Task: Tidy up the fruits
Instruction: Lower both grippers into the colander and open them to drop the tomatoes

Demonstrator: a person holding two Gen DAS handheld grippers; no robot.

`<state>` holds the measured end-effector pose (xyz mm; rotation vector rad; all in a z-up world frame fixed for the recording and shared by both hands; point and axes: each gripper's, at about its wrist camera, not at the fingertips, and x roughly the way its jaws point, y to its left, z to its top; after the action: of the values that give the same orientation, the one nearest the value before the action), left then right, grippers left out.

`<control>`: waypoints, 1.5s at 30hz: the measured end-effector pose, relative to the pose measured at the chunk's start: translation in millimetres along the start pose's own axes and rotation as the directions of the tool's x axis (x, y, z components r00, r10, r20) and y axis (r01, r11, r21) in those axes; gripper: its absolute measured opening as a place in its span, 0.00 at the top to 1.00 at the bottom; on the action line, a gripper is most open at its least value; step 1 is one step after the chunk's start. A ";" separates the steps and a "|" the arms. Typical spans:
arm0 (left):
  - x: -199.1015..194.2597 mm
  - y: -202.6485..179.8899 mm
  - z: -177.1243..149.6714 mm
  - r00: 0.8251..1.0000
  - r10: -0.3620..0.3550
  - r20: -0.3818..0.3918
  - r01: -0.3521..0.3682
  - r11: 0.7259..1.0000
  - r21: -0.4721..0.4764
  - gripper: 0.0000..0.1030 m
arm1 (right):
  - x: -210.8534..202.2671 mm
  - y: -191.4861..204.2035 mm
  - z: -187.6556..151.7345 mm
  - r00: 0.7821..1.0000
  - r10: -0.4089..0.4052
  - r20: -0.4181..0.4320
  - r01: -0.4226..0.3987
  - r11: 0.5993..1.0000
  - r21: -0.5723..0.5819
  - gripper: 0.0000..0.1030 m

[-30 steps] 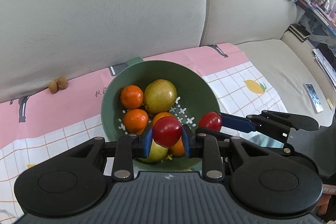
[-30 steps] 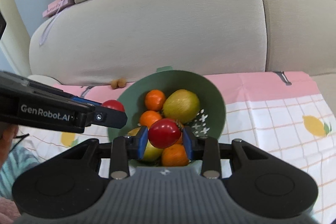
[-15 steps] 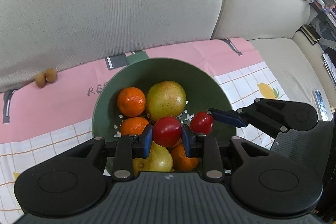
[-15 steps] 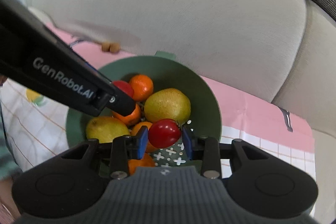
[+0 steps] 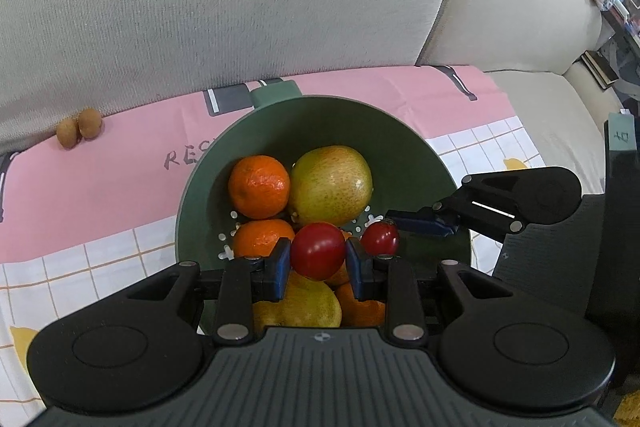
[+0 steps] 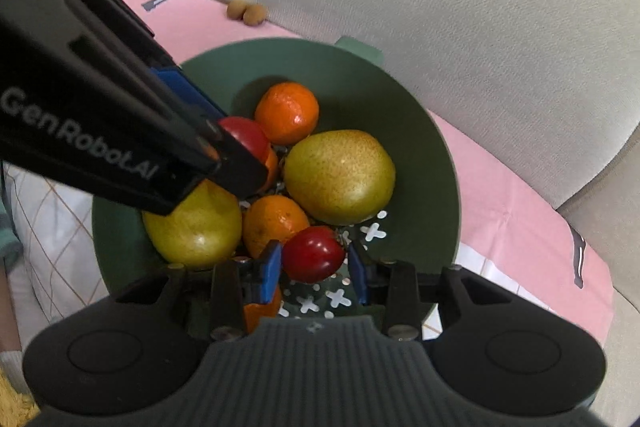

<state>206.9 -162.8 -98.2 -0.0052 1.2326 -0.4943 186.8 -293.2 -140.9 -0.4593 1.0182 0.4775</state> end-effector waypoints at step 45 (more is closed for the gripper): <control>-36.3 8.8 -14.6 0.998 0.016 0.060 -0.016 1.000 -0.001 0.39 | -52.7 10.6 -10.5 0.991 0.037 0.132 -0.071 0.963 0.261 0.22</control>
<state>188.2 -137.9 -73.0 -0.0108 1.1729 -0.4765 150.3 -299.1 -100.6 -0.1593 0.9574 0.4059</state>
